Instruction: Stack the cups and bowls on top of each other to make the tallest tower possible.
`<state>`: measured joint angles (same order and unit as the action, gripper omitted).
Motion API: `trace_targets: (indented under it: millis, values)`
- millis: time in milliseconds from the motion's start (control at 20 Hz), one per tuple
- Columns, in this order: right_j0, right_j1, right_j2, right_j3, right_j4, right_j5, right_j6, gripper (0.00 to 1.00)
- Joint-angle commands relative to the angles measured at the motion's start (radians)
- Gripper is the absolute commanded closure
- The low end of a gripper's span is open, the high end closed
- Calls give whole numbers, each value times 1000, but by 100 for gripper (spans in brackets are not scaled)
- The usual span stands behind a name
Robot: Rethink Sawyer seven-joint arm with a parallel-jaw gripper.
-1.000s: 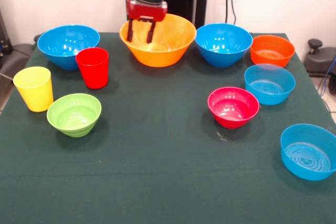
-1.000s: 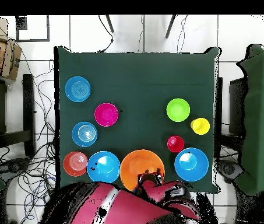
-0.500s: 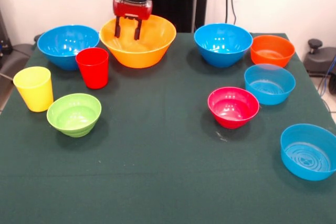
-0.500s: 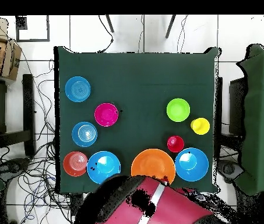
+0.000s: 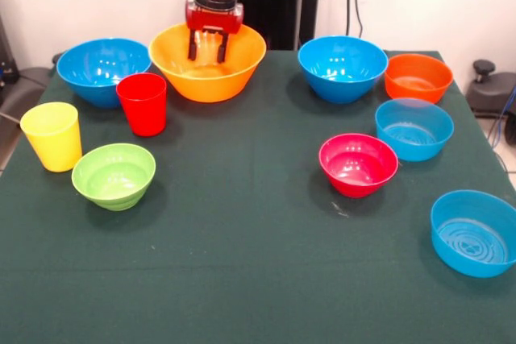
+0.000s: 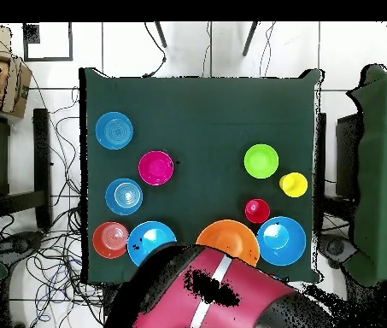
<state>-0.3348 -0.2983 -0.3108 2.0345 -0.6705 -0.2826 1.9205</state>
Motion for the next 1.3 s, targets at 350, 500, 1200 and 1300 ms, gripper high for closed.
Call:
trace_targets:
  millis: [350,500,1200,1300]
  values:
    - [-44,253,243,-395,62,92,61,0]
    - [-50,276,251,-433,44,95,42,0]
    - [-22,350,207,-546,99,20,71,0]
    - [-6,372,184,-576,131,-17,75,0]
